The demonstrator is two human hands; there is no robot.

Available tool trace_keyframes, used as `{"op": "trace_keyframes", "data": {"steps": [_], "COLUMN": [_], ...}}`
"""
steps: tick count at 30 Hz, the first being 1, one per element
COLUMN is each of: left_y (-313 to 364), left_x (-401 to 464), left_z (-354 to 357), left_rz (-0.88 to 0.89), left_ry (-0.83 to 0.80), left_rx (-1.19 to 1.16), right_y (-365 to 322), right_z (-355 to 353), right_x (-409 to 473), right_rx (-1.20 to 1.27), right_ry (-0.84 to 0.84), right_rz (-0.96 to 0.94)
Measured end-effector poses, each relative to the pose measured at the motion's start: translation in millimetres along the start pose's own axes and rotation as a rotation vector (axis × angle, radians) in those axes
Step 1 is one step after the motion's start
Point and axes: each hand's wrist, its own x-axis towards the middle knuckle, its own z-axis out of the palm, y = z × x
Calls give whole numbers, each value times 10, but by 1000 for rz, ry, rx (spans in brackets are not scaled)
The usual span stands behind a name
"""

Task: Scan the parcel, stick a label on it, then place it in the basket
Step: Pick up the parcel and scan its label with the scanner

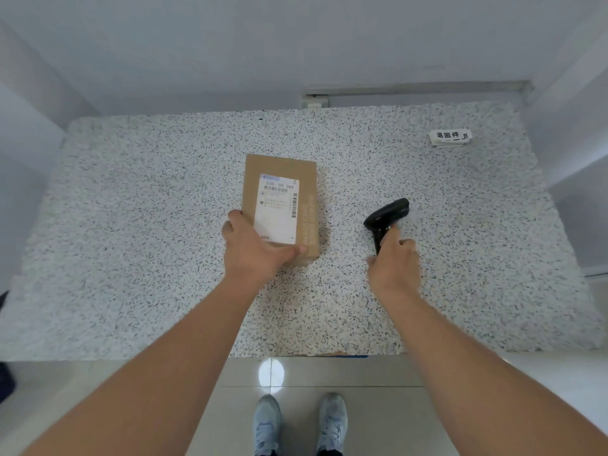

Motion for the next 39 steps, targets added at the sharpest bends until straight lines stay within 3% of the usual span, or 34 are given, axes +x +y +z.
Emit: {"op": "trace_keyframes", "data": {"steps": [7,15,19,23,26,30,33,39], "left_y": [192,375,379,375,383,374,386,510], "left_x": [51,-21,-39,0,-33,-13,-12,-4], "left_z": [-5,37,72,96,116,96,37,-104], "left_rz": [68,38,29,56,-12,-117,-76,8], "left_ry": [-80,-167,-218,-380,-431,-456,-522,-553], "left_rx": [-54,104,-25,-163,-318,-498,-522,-517], "right_y": [76,90,120,135,120,61,-30,-281], "right_z": [-11,-390,-506,-638,-743,-941,-1127,-1357], "right_x": [108,38,-37,-166,-262,-383,-460,-539], "right_rx": [182,712,907,1035,1140,1156,1075,913], "right_ry": [43,30,12,-24,-49,-142,-197,-120], "right_rz": [66,262,225,116,109,68,-6,-110]}}
